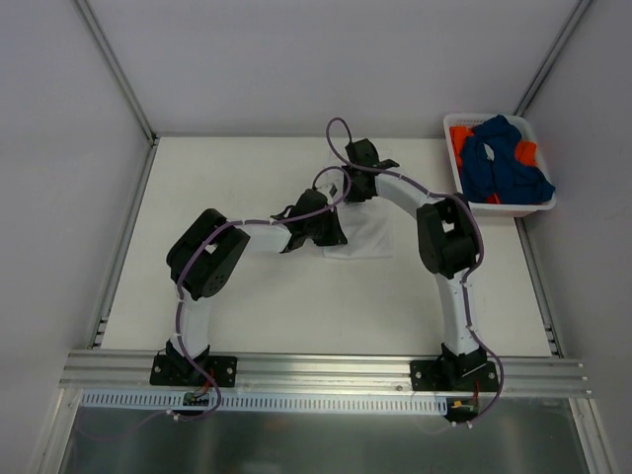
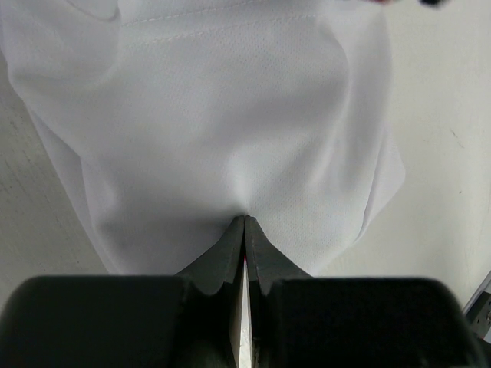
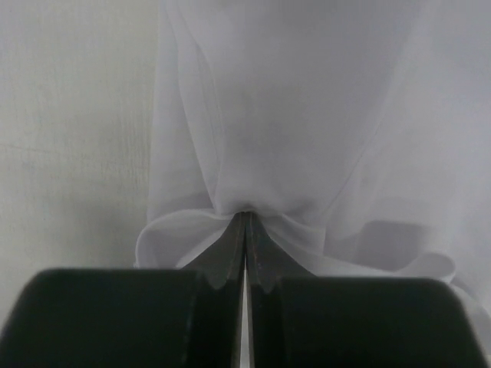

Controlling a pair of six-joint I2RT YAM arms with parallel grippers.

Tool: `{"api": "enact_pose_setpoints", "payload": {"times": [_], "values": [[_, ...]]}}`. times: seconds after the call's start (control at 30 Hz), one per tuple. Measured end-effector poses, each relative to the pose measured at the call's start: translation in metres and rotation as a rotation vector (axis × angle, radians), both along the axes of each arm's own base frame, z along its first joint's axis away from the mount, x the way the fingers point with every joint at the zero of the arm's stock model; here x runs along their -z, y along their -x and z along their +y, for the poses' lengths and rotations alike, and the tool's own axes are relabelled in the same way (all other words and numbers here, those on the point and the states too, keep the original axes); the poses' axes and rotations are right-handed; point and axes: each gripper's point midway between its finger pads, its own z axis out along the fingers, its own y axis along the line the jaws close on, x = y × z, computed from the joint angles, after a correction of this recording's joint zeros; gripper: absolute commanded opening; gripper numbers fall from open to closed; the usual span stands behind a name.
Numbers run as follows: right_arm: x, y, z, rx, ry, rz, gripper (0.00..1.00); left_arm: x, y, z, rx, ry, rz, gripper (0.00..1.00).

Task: Fold and stack the t-shirts
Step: Fold the tshirt

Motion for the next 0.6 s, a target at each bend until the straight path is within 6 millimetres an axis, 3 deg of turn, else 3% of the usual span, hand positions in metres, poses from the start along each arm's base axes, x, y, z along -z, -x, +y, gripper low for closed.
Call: {"api": "enact_pose_setpoints", "payload": {"times": [0.33, 0.5, 0.6], "values": [[0.010, -0.033, -0.001, 0.022, 0.004, -0.006, 0.00, -0.001, -0.001, -0.001, 0.001, 0.009, -0.011, 0.00], [-0.009, -0.057, -0.013, 0.050, 0.020, -0.065, 0.01, 0.001, -0.001, 0.000, 0.004, 0.004, -0.018, 0.00], [-0.029, -0.073, -0.022, 0.056, 0.039, -0.129, 0.09, 0.002, -0.002, 0.003, 0.011, -0.016, -0.038, 0.00]]}}
